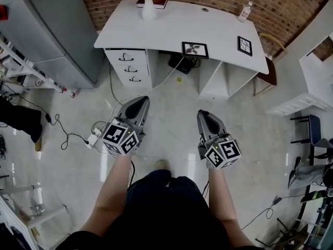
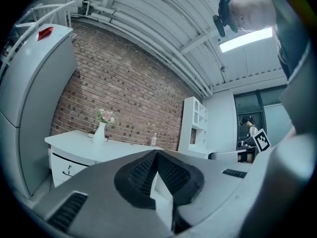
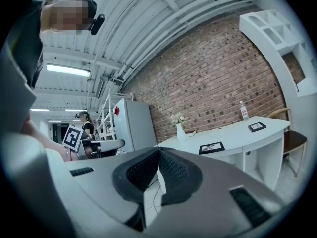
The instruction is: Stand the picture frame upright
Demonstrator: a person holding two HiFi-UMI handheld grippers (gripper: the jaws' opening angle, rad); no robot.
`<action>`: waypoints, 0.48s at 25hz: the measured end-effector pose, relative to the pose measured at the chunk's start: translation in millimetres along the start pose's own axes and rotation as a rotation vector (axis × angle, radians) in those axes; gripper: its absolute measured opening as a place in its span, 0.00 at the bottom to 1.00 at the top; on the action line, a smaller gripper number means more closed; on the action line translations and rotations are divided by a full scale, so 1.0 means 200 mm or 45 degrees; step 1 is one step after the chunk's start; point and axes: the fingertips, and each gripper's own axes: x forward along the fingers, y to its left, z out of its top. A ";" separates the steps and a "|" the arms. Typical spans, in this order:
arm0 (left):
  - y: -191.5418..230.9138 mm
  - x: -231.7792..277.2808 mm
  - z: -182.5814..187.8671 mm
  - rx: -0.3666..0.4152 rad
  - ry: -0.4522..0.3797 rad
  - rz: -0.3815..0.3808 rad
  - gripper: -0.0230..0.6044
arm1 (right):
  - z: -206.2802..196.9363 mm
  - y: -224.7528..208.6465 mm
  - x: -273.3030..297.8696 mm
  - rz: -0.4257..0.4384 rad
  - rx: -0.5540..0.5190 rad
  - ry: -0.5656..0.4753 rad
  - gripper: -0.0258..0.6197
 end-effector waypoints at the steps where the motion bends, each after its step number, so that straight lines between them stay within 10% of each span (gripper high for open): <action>1: 0.01 0.01 0.00 -0.001 0.001 -0.001 0.04 | 0.00 -0.01 0.01 -0.003 0.005 -0.002 0.05; 12: 0.07 0.04 -0.04 -0.021 0.010 0.006 0.04 | -0.03 -0.05 0.06 -0.007 0.018 0.007 0.05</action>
